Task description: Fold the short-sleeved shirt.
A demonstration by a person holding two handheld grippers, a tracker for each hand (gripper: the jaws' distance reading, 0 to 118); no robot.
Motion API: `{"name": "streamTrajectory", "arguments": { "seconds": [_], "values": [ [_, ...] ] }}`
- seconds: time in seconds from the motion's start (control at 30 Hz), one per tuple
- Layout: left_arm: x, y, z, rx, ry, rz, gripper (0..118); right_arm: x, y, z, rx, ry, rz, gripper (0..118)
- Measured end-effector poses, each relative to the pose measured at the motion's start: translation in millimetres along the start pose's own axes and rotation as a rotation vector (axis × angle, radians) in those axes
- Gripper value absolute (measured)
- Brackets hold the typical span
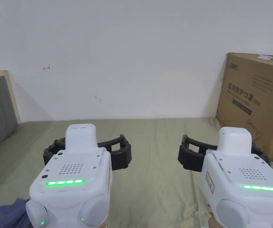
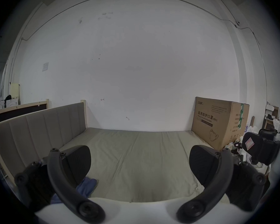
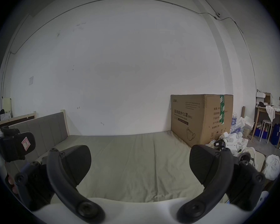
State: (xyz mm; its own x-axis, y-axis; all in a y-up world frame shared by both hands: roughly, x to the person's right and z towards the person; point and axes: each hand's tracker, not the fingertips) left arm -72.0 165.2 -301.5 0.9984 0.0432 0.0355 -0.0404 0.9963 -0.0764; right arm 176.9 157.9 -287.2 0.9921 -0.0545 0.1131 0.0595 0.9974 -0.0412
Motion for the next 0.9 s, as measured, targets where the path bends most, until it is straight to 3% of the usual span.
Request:
{"name": "streamTrajectory", "arguments": {
  "seconds": [0.57, 0.73, 0.77, 0.83, 0.9],
  "values": [
    [7.4, -1.4, 2.6, 0.066, 0.097, -0.127, 118, 1.3, -2.5, -2.0, -0.011, 0.005, -0.001, 118],
    [2.1, 2.5, 2.5, 0.016, 0.043, -0.035, 118, 1.9, -4.0, -3.5, -0.02, 0.001, -0.01, 118],
    [-0.7, 3.6, 3.1, 0.003, 0.021, 0.001, 116, 2.0, -4.1, -3.7, -0.022, 0.002, -0.014, 118],
    [-6.7, 8.1, 0.5, -0.07, -0.015, 0.064, 101, 1.7, -4.5, -3.9, -0.025, 0.003, -0.016, 118],
    [-16.2, 8.9, -5.0, -0.092, -0.107, 0.133, 67, 1.3, -4.8, -4.0, -0.025, 0.005, -0.01, 118]
  ]
}}
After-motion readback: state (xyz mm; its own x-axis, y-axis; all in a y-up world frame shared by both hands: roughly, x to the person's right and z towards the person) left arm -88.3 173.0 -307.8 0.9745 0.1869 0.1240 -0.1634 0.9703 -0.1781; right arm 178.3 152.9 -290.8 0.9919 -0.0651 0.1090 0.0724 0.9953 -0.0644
